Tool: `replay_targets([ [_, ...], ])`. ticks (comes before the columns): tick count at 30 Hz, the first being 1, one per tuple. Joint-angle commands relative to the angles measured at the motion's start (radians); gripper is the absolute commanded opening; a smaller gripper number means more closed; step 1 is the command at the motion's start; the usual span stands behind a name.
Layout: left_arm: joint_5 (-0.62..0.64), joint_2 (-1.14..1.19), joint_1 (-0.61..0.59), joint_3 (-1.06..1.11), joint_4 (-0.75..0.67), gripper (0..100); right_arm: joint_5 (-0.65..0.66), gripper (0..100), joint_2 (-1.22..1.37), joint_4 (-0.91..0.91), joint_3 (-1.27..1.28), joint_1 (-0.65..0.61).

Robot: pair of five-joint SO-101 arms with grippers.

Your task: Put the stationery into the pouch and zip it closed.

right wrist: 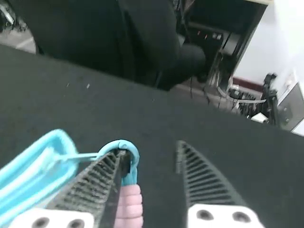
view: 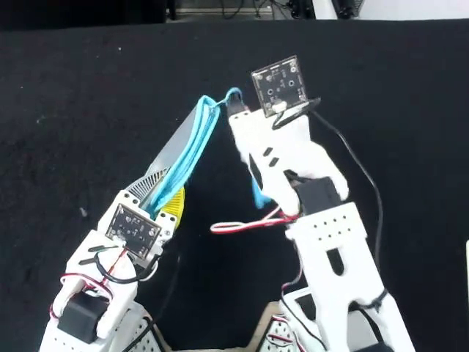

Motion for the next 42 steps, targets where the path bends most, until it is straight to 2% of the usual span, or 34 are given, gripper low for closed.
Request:
replay_targets([
  [1, 0.015, 0.015, -0.004, 0.071, 0.043, 3, -0.006, 17.3, -0.110, 0.101, -0.035, -0.057],
  [9, 0.015, 0.015, -0.004, 0.070, 0.043, 3, -0.003, 17.3, -0.298, 0.345, -0.035, -0.147],
  [17, 0.015, 0.015, -0.004, 0.070, 0.041, 3, -0.006, 17.3, -0.430, 0.427, -0.031, -0.173],
  [20, 0.015, 0.015, -0.004, 0.067, 0.041, 3, 0.000, 17.3, -0.447, 0.423, -0.005, -0.135],
  [26, 0.015, 0.015, -0.068, 0.051, 0.041, 3, -0.006, 16.9, -0.446, 0.290, 0.206, 0.023],
  [28, 0.015, 0.015, -0.110, 0.027, 0.041, 3, -0.006, 12.9, -0.449, 0.218, 0.295, 0.052],
  [32, 0.017, 0.015, -0.194, -0.019, 0.041, 3, -0.006, 0.7, -0.449, 0.089, 0.446, 0.068],
  [37, 0.017, 0.015, -0.294, -0.082, 0.037, 3, -0.006, 1.2, -0.447, -0.015, 0.564, 0.075],
  [42, 0.006, 0.015, -0.420, -0.097, -0.054, 3, -0.005, 1.1, -0.450, -0.132, 0.664, 0.078],
])
